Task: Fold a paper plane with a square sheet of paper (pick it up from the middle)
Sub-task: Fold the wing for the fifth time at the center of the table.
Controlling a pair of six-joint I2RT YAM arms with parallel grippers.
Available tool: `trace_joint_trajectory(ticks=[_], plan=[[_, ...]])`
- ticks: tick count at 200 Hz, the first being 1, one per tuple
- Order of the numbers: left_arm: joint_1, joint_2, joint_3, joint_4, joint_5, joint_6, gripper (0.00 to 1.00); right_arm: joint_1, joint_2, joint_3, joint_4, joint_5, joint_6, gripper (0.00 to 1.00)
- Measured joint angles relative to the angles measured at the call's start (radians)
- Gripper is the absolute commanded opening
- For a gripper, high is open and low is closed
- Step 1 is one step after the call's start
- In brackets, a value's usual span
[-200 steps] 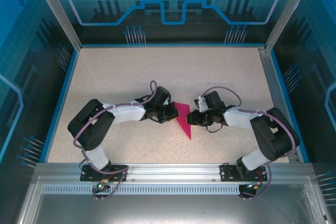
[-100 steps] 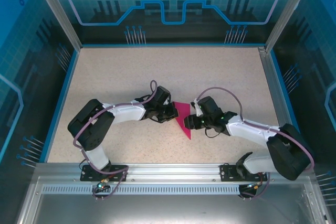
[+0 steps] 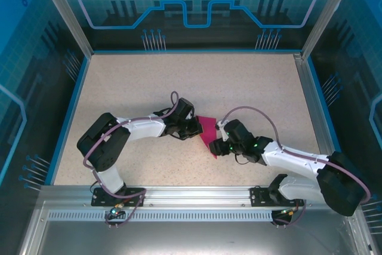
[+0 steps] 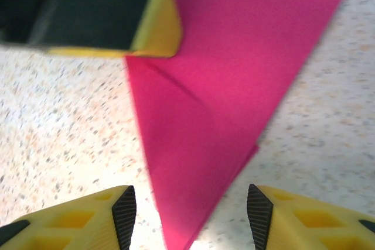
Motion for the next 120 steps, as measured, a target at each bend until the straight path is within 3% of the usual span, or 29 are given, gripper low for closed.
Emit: trace_joint_trajectory(ticks=[25,83,120], plan=[[0.0,0.0,0.006,-0.011,0.0,0.0,0.0,0.105,0.031,0.0,0.027,0.082,-0.063,0.56],[0.0,0.0,0.013,-0.019,0.0,0.0,0.0,0.227,0.193,0.038,0.063,0.266,-0.159,0.55],[0.0,0.0,0.013,-0.019,0.0,0.0,0.0,0.281,0.295,0.096,0.072,0.396,-0.192,0.48]])
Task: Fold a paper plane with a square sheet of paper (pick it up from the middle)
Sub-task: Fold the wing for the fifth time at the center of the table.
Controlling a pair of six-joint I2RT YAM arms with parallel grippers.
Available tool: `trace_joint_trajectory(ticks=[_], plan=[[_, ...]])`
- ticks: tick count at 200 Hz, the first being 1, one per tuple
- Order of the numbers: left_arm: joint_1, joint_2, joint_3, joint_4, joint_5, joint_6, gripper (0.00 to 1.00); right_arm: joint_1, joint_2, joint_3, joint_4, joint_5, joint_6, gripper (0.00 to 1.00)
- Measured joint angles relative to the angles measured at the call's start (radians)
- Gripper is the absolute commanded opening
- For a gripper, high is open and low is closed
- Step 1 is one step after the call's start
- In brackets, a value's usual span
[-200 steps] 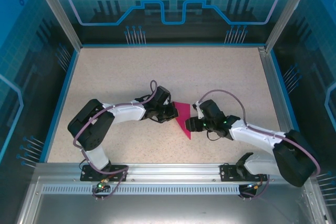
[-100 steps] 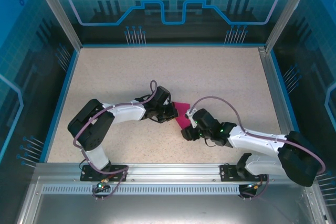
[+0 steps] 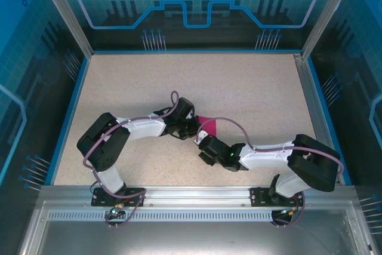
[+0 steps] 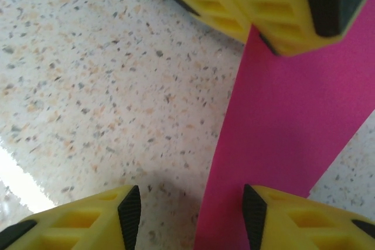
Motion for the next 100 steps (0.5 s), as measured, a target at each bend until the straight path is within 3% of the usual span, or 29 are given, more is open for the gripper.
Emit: trace_joint_trajectory(ticks=[100], plan=[[0.0,0.0,0.0,0.0,0.0,0.0,0.0,0.016,0.049,0.014,0.002,0.129,-0.011,0.27]])
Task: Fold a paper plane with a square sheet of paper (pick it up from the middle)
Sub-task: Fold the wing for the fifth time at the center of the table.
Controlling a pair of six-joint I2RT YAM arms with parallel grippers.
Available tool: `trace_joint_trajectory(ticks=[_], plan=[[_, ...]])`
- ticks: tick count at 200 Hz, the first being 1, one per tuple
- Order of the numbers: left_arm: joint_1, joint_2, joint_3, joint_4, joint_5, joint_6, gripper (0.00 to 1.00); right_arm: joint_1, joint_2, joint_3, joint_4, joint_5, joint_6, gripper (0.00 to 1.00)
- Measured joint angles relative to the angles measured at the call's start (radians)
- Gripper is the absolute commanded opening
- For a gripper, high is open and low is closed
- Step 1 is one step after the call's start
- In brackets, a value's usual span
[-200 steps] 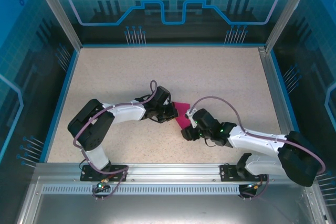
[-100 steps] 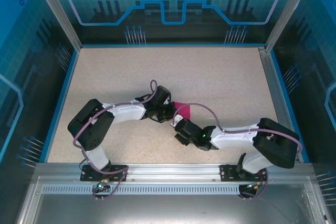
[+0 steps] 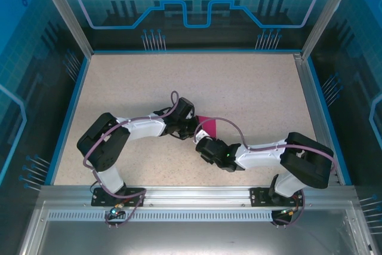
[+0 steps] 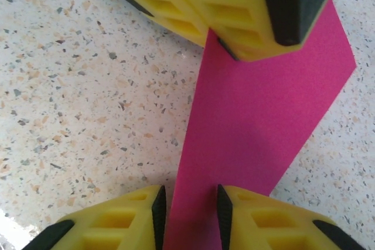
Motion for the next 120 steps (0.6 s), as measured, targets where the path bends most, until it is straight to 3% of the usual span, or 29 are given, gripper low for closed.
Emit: trace_joint_trajectory(ticks=[92,120], plan=[[0.0,0.0,0.0,-0.01,-0.004,0.0,0.0,0.003,0.022,0.005,0.002,0.045,0.019,0.06],[0.0,-0.01,0.0,-0.029,-0.019,0.0,0.11,0.003,0.029,0.006,0.017,0.051,0.032,0.02]])
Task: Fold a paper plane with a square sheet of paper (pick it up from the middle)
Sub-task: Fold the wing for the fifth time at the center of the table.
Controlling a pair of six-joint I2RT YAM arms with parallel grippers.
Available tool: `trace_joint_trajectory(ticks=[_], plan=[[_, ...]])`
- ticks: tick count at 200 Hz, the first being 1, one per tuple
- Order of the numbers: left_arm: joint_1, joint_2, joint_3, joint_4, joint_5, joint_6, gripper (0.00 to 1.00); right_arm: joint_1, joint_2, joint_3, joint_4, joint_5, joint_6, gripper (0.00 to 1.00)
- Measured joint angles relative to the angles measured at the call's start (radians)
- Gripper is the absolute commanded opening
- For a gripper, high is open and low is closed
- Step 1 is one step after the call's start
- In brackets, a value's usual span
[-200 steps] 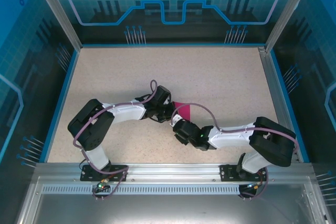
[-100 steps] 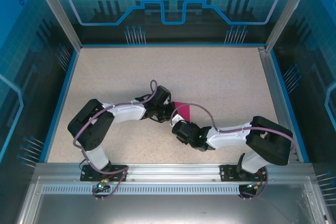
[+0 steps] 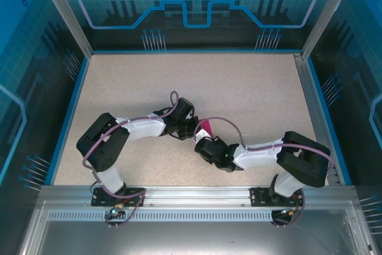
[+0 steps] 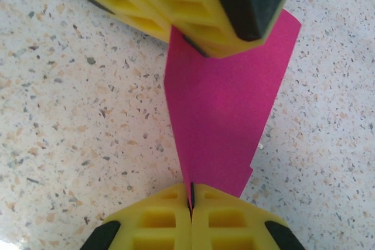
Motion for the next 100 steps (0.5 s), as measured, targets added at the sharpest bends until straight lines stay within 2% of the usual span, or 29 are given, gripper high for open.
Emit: trace_joint_trajectory(ticks=[8,21,45,67,100], plan=[[0.0,-0.006,0.0,-0.008,-0.008,-0.002,0.19,0.0,0.0,0.0,0.008,0.0,0.002,0.02],[0.0,-0.028,0.0,-0.028,-0.027,-0.002,0.24,-0.001,0.0,0.0,0.018,-0.003,0.005,0.02],[0.002,-0.093,-0.005,-0.064,-0.1,0.0,0.4,-0.005,-0.002,0.0,0.067,-0.028,0.008,0.02],[0.01,-0.163,-0.033,-0.104,-0.182,-0.008,0.46,-0.019,-0.003,0.001,0.142,-0.08,0.006,0.02],[0.021,-0.275,-0.073,-0.151,-0.252,-0.032,0.51,-0.052,0.02,0.007,0.147,-0.133,0.005,0.02]])
